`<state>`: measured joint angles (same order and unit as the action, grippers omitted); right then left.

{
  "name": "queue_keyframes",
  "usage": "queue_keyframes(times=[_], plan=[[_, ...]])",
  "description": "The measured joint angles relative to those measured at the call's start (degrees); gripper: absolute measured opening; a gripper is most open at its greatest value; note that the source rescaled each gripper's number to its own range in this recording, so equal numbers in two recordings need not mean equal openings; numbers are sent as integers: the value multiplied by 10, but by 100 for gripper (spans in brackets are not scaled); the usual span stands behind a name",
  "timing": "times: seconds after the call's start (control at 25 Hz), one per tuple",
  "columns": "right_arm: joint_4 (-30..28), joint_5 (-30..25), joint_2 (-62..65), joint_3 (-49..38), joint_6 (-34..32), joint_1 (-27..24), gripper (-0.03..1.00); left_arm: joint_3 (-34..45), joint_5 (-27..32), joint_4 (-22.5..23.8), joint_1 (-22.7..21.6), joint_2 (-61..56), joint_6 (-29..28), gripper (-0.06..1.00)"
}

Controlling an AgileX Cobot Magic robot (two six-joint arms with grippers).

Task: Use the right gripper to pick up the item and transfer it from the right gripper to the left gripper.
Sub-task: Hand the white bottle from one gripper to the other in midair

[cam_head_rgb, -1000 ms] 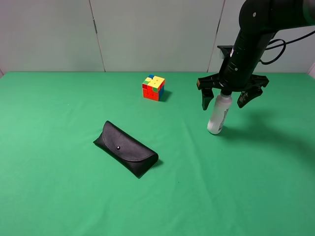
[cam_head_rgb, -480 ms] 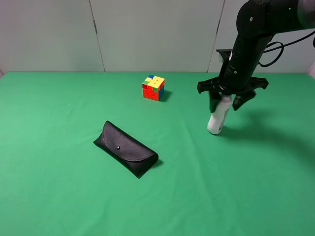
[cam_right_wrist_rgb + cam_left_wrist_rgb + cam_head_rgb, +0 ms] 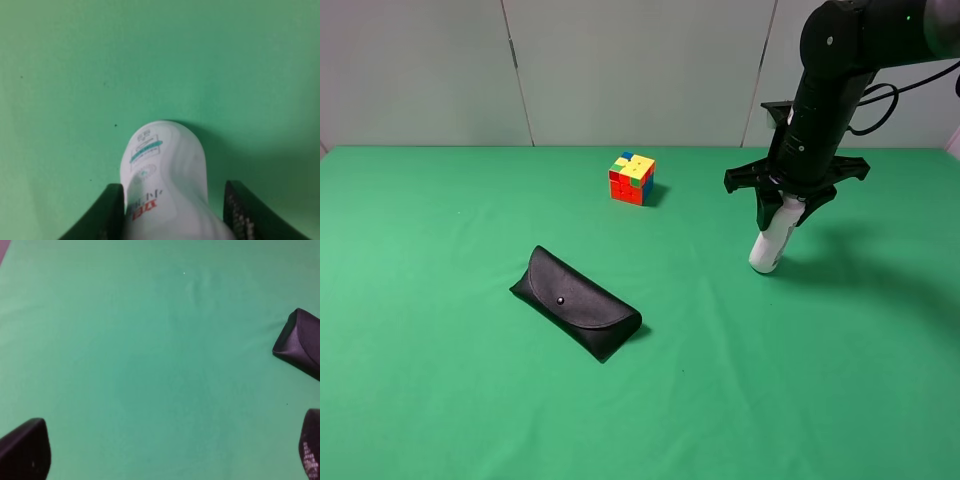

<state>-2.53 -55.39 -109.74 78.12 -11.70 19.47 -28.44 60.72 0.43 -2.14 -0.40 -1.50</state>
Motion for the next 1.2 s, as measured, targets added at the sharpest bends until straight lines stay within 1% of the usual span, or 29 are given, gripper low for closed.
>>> queue_keyframes(times=[0.52, 0.76, 0.84, 0.92, 1.2], plan=[[-1, -4, 0, 0, -2, 0, 1, 0, 0, 0, 0, 0, 0, 99], [9, -3, 29, -1, -2, 0, 1, 0, 0, 0, 0, 0, 0, 99], [25, 1, 47, -1, 4, 0, 1, 0, 0, 0, 0, 0, 0, 99], [58, 5, 65, -1, 17, 0, 1, 0, 0, 0, 0, 0, 0, 99], [172, 31, 134, -4, 97, 0, 1, 0, 0, 0, 0, 0, 0, 98]])
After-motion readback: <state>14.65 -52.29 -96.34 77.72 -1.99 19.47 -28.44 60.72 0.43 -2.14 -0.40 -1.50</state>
